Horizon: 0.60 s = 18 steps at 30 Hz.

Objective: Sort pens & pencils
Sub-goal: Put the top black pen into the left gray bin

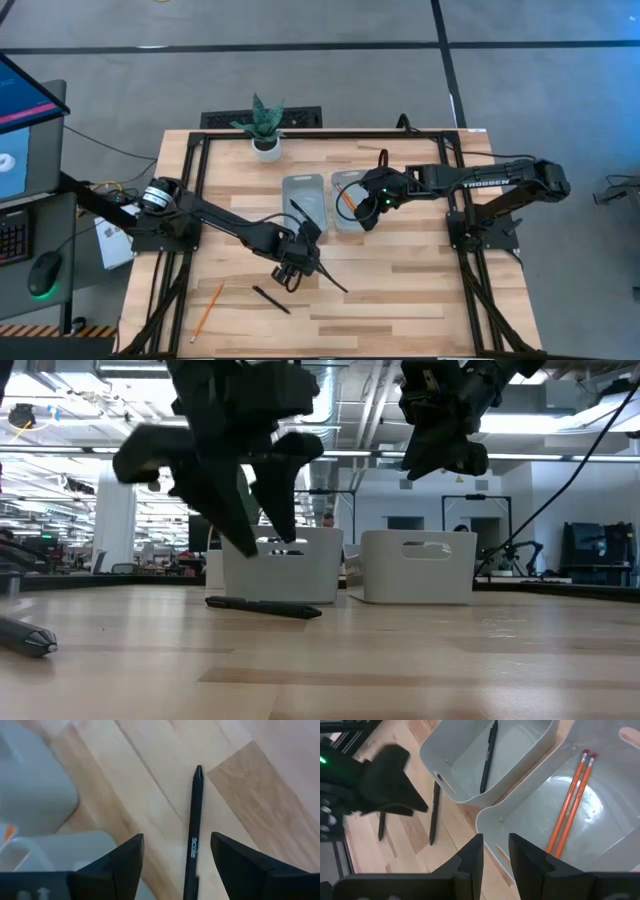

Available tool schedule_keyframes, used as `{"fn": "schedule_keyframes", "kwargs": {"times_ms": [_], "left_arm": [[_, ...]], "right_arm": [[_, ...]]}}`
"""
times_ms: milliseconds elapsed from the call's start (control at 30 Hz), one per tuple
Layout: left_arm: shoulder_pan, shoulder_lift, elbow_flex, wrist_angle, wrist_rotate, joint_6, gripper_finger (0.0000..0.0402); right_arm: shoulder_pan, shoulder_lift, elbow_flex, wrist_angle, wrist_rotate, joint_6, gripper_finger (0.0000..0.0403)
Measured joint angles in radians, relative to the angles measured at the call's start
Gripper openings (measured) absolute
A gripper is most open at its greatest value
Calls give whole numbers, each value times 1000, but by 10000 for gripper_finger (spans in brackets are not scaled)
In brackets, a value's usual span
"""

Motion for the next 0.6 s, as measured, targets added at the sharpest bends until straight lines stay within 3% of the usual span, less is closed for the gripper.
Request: {"fn": "schedule_keyframes", "kwargs": {"times_ms": [367, 500, 600], "left_arm": [[7, 79, 0, -4, 22, -6, 222], [24, 81, 0, -10, 126, -45, 222], [31, 82, 0, -16, 138, -64, 222]], "right_arm": [[0, 0, 0, 0, 0, 0, 113], [0, 0, 0, 0, 0, 0, 113], [0, 0, 0, 1, 0, 0, 113]]}}
